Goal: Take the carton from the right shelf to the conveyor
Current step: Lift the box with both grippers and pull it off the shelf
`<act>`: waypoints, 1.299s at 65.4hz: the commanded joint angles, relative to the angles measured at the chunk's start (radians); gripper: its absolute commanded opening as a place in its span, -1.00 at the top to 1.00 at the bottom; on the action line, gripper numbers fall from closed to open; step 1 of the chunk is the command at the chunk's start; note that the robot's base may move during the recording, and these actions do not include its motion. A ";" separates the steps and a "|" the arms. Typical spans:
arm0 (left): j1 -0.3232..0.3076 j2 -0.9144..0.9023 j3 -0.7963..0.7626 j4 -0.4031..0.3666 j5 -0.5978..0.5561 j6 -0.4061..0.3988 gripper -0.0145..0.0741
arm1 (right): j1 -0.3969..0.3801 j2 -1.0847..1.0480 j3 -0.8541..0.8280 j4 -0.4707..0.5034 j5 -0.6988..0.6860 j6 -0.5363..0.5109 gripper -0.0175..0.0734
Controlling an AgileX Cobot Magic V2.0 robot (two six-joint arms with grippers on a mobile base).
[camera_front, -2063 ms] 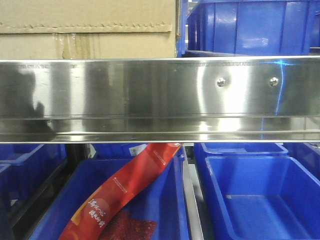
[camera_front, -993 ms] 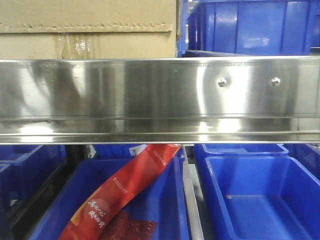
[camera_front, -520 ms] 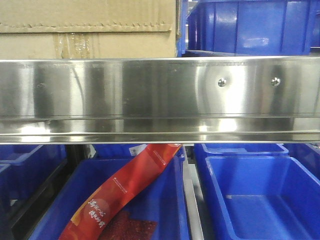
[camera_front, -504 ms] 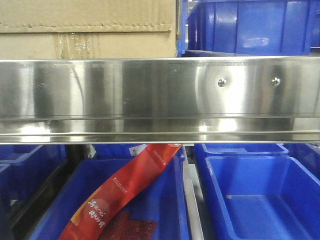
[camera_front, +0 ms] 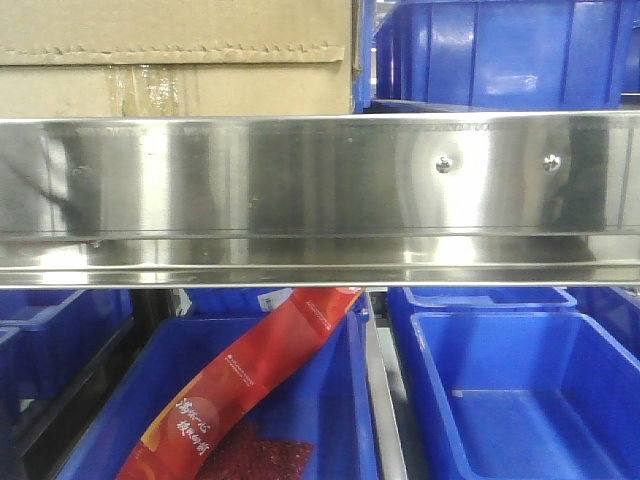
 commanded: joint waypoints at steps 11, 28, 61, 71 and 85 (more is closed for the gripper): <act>0.160 0.118 -0.114 -0.146 0.076 -0.006 -0.44 | 0.063 0.190 -0.262 -0.142 0.102 0.107 -0.64; 0.197 0.199 -0.114 -0.132 0.062 -0.003 -0.44 | 0.113 0.368 -0.414 -0.172 0.092 0.155 -0.64; 0.197 0.297 -0.114 -0.046 0.050 -0.003 -0.44 | 0.113 0.512 -0.427 -0.152 0.022 0.161 -0.64; 0.197 0.328 -0.114 -0.044 0.050 -0.003 -0.44 | 0.113 0.534 -0.427 -0.150 0.014 0.182 -0.64; 0.205 0.343 -0.114 -0.036 0.052 -0.003 -0.30 | 0.113 0.576 -0.427 -0.146 0.031 0.182 -0.40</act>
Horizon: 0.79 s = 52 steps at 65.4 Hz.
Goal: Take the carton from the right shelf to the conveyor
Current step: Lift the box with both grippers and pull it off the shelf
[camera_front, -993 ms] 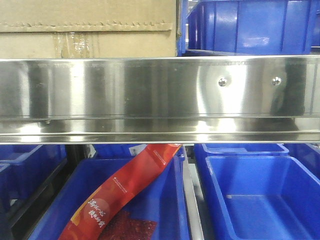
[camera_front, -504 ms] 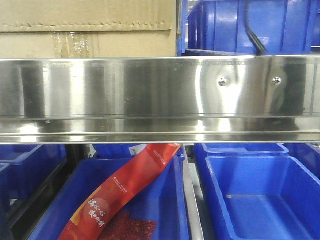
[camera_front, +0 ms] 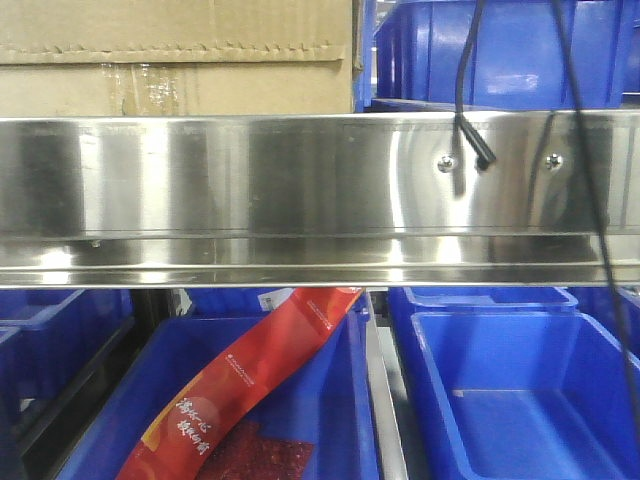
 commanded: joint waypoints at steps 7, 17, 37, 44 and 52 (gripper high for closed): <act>0.020 -0.004 -0.007 0.000 -0.011 0.000 0.14 | 0.001 0.028 -0.007 0.002 0.021 0.003 0.15; 0.031 -0.004 -0.007 -0.001 0.011 0.000 0.69 | 0.001 0.026 -0.007 0.002 0.035 0.003 0.76; 0.031 -0.047 -0.021 -0.056 0.021 0.000 0.69 | -0.001 -0.029 -0.007 -0.011 0.033 0.003 0.76; 0.031 -0.099 -0.039 -0.083 0.040 0.000 0.69 | -0.001 -0.088 -0.007 -0.023 0.039 0.003 0.76; 0.029 -0.159 -0.057 -0.154 0.084 -0.010 0.70 | -0.001 -0.162 -0.007 -0.025 0.062 0.003 0.76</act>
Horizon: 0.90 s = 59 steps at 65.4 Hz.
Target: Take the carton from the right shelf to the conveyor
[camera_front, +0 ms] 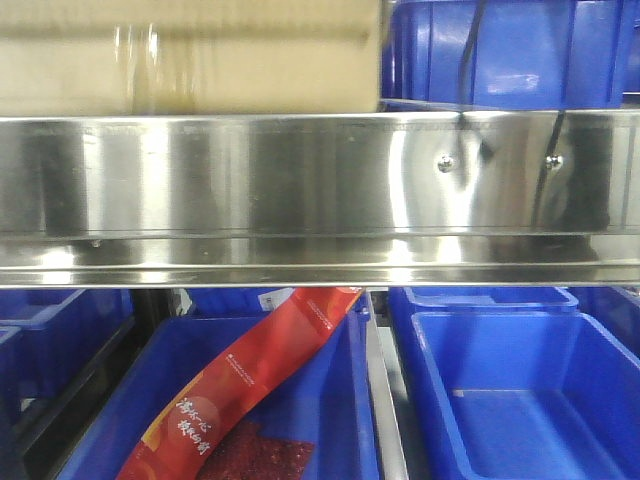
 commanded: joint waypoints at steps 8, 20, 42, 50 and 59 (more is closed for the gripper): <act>-0.027 -0.123 -0.025 -0.054 0.013 -0.049 0.71 | -0.001 -0.144 -0.011 -0.023 0.007 -0.029 0.76; -0.129 -0.191 -0.008 0.026 0.013 -0.147 0.71 | -0.001 -0.242 0.036 -0.021 0.007 -0.099 0.76; -0.443 -0.340 0.257 0.207 0.013 -0.325 0.71 | -0.001 -0.514 0.426 -0.064 0.007 -0.111 0.76; -0.515 -0.378 0.329 0.253 -0.013 -0.380 0.71 | -0.001 -0.602 0.558 -0.064 -0.010 -0.111 0.76; -0.530 -0.380 0.335 0.256 -0.027 -0.398 0.71 | -0.001 -0.643 0.625 -0.064 -0.053 -0.111 0.76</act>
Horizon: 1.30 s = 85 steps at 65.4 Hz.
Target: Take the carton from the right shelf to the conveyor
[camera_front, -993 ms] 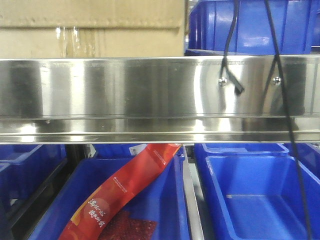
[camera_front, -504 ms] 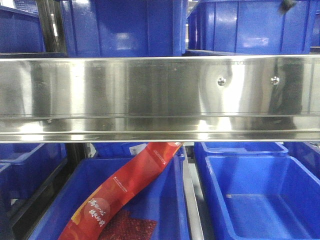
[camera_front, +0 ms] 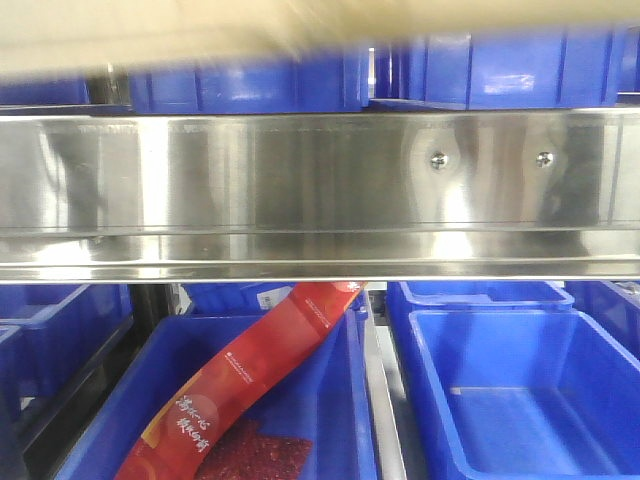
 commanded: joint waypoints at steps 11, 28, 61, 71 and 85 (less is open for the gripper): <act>-0.018 -0.020 0.000 -0.029 -0.084 -0.017 0.71 | -0.001 -0.026 0.024 0.003 -0.121 -0.018 0.76; -0.018 -0.020 0.000 -0.009 -0.084 -0.017 0.71 | -0.001 -0.026 0.024 0.003 -0.124 -0.018 0.76; -0.018 -0.020 0.000 -0.005 -0.084 -0.017 0.71 | -0.001 -0.026 0.024 0.003 -0.124 -0.018 0.76; -0.018 -0.020 0.000 -0.005 -0.084 -0.017 0.71 | -0.001 -0.026 0.024 0.003 -0.124 -0.018 0.76; -0.018 -0.020 0.000 -0.005 -0.084 -0.017 0.71 | -0.001 -0.026 0.024 0.003 -0.124 -0.018 0.76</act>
